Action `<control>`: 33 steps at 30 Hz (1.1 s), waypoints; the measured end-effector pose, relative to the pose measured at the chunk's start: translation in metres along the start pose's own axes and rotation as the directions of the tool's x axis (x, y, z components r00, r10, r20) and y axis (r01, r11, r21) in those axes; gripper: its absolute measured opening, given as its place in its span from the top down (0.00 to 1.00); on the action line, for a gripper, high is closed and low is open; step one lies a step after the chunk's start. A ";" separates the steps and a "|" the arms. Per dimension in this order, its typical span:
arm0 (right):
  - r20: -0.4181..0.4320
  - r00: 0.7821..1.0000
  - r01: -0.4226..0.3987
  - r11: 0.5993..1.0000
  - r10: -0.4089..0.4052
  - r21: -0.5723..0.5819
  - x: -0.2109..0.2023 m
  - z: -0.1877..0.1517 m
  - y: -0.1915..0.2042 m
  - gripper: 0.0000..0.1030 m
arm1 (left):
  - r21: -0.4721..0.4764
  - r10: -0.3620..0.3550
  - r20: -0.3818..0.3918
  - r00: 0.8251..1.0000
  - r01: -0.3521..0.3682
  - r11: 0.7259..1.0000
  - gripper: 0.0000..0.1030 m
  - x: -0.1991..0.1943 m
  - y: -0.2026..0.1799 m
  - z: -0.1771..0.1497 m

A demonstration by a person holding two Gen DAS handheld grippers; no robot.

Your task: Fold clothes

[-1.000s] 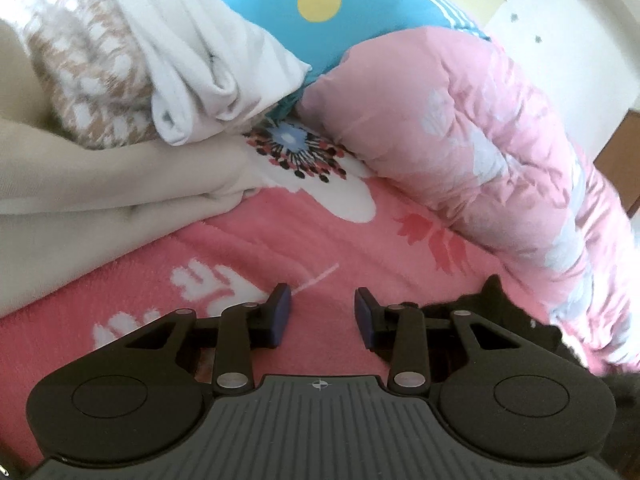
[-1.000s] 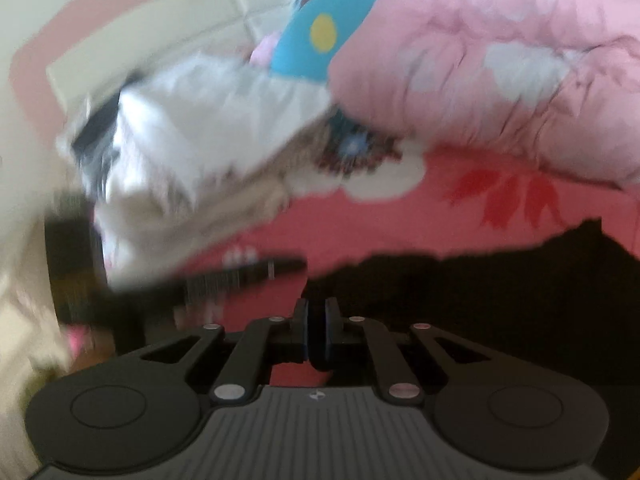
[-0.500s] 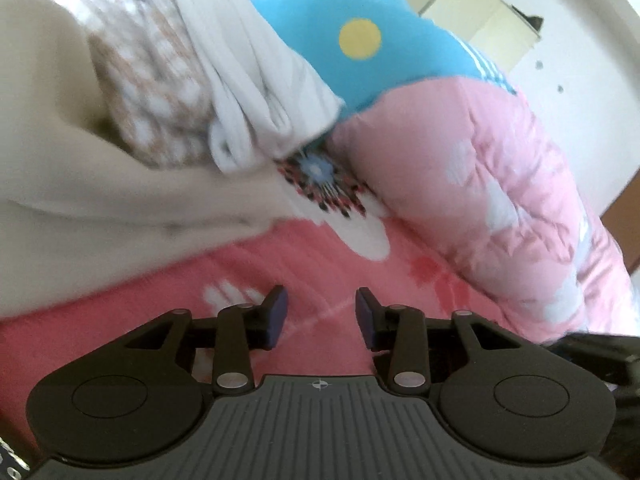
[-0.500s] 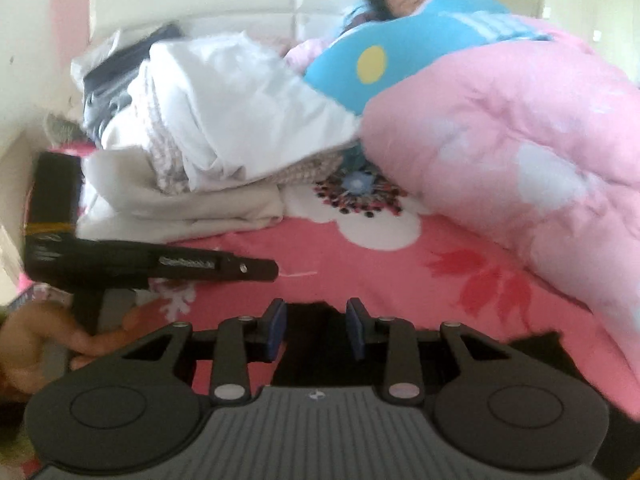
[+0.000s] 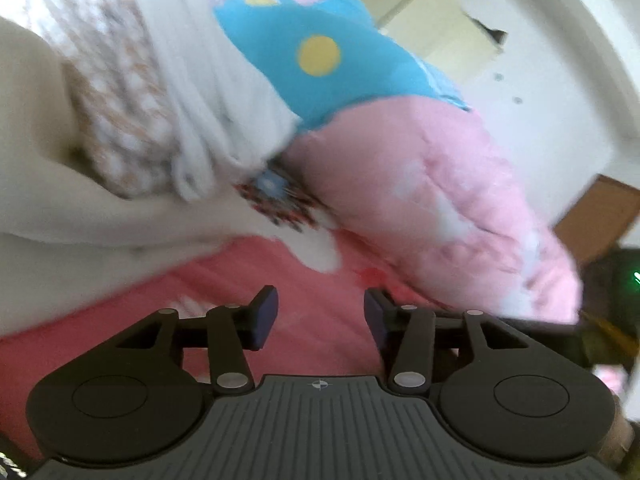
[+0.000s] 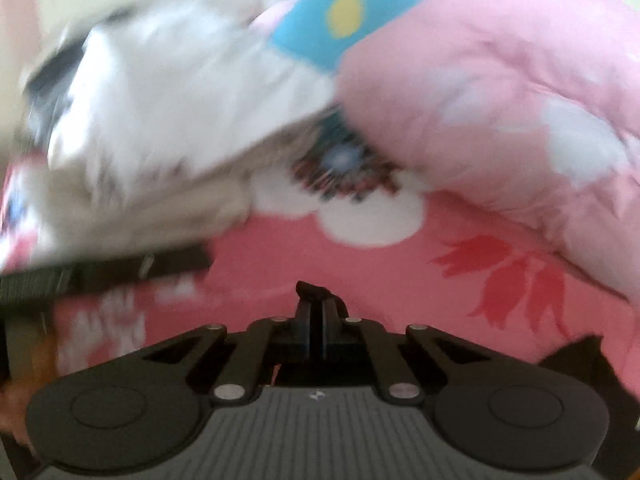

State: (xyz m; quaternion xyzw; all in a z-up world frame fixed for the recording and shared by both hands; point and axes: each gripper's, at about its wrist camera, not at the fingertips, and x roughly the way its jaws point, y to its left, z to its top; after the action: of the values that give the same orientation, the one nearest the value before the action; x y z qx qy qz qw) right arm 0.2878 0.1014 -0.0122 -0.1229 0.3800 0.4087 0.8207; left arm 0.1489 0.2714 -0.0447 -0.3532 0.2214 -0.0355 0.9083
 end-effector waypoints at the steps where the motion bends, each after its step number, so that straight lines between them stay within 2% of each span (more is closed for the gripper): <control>1: 0.017 1.000 -0.007 0.998 0.006 0.058 -0.003 0.004 -0.009 0.96 | 0.006 -0.031 -0.019 0.999 0.031 0.999 0.52 0.001 -0.001 -0.001; 4: 0.061 0.998 -0.041 0.982 0.030 0.183 -0.008 0.012 -0.030 0.96 | 0.022 -0.122 -0.077 0.989 0.124 0.992 0.48 0.005 -0.005 -0.004; 5: 0.076 0.996 -0.053 0.973 0.037 0.223 -0.009 0.015 -0.037 0.96 | 0.036 -0.132 -0.093 0.987 0.136 0.990 0.47 0.007 -0.008 -0.006; 7: 0.094 0.994 -0.078 0.965 0.055 0.251 -0.010 0.018 -0.041 0.96 | 0.088 -0.101 -0.111 0.989 0.111 0.990 0.47 0.014 -0.015 -0.011; 9: 0.095 0.994 -0.074 0.970 0.053 0.231 -0.008 0.021 -0.040 0.96 | 0.141 -0.068 -0.128 0.989 0.086 0.986 0.47 0.020 -0.022 -0.016; 12: 0.085 0.995 -0.066 0.978 0.050 0.197 0.000 0.023 -0.036 0.96 | 0.188 -0.010 -0.106 0.994 0.030 0.982 0.47 0.022 -0.027 -0.017; 17: 0.095 0.994 -0.073 0.983 0.058 0.169 0.002 0.023 -0.038 0.96 | 0.231 0.021 -0.075 0.997 -0.003 0.973 0.47 0.017 -0.026 -0.011; 21: 0.110 0.991 -0.091 0.982 0.073 0.166 0.001 0.025 -0.041 0.96 | 0.208 0.029 -0.115 0.993 -0.005 0.978 0.48 0.028 -0.020 -0.006; 23: 0.117 0.990 -0.096 0.981 0.077 0.169 0.001 0.027 -0.042 0.96 | 0.203 0.037 -0.139 0.990 -0.009 0.979 0.56 0.035 -0.019 -0.007; 27: 0.133 0.989 -0.089 0.979 0.065 0.182 0.008 0.030 -0.043 0.96 | 0.199 0.072 -0.136 0.988 -0.044 0.979 0.90 0.040 -0.016 -0.010; 30: 0.160 0.986 -0.067 0.985 0.041 0.162 0.014 0.033 -0.036 0.96 | 0.156 0.069 -0.088 0.994 -0.055 0.986 0.97 0.031 -0.011 -0.006; 33: 0.196 0.981 -0.036 0.992 0.011 0.125 0.021 0.035 -0.025 0.96 | 0.126 0.071 -0.044 0.997 -0.065 0.990 0.98 0.020 -0.007 0.001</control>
State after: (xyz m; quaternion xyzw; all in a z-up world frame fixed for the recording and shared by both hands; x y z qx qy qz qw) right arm 0.3333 0.1157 -0.0061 -0.0250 0.3245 0.4032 0.8553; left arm 0.1677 0.2628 -0.0472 -0.2871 0.2524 -0.0269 0.9237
